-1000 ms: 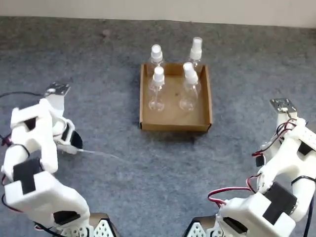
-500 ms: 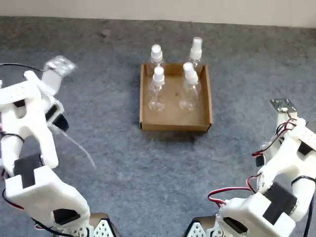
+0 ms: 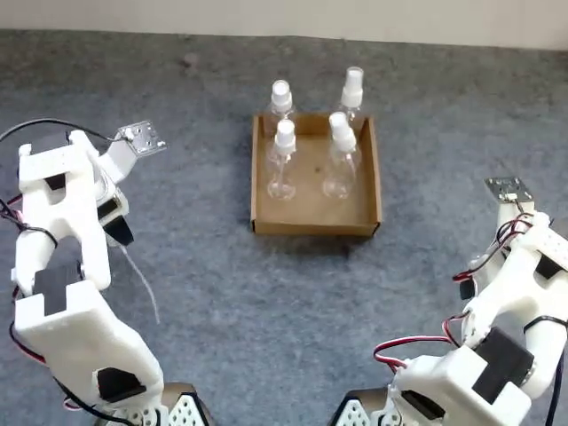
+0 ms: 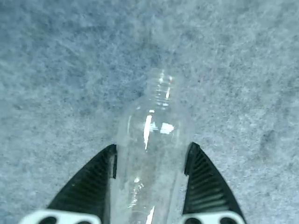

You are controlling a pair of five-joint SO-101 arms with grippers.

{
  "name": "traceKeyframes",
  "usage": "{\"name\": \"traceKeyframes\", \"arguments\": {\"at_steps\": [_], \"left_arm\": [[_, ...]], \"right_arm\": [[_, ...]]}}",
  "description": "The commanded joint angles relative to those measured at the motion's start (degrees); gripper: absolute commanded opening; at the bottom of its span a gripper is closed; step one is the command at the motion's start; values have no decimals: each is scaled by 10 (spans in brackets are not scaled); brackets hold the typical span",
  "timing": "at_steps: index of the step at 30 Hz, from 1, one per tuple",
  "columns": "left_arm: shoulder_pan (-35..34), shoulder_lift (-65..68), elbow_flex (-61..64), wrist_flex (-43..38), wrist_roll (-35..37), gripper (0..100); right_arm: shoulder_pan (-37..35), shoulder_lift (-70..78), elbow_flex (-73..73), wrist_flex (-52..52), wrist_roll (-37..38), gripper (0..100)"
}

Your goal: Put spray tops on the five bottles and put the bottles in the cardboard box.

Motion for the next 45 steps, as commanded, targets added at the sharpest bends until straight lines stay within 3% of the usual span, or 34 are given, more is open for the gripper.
{"name": "traceKeyframes", "arguments": {"at_steps": [1, 6, 9, 12, 15, 17, 24, 31, 34, 38, 41, 45], "left_arm": [[-15, -5, -28, -14, -6, 242], [-29, -5, -28, -40, -6, 243], [-38, -9, -28, -60, 43, 239], [-44, -11, -27, -45, 211, 238], [-67, -9, -27, 17, 481, 239], [-76, -5, -26, 44, 622, 242], [-54, -1, -11, 53, 769, 239], [-25, 82, 27, -66, 778, 229], [-24, 106, 7, -65, 751, 143], [1, 105, -23, -57, 621, 9], [53, 105, -54, 24, 495, 18], [129, 105, -77, 108, 399, 6]], "right_arm": [[3, -7, -24, 5, 4, 19], [4, -7, -24, 5, 4, 19], [4, -7, -24, 5, 4, 19], [4, -7, -22, 5, 4, 19], [1, -7, -21, 5, 4, 19], [0, -7, -23, 5, 2, 19], [0, -8, -21, 5, 3, 19], [1, -7, -21, 5, 3, 19], [5, -7, -20, 2, 4, 19], [6, -7, -20, 2, 4, 19], [0, -7, -20, 1, 4, 19], [1, -7, -20, 1, 4, 19]]}}
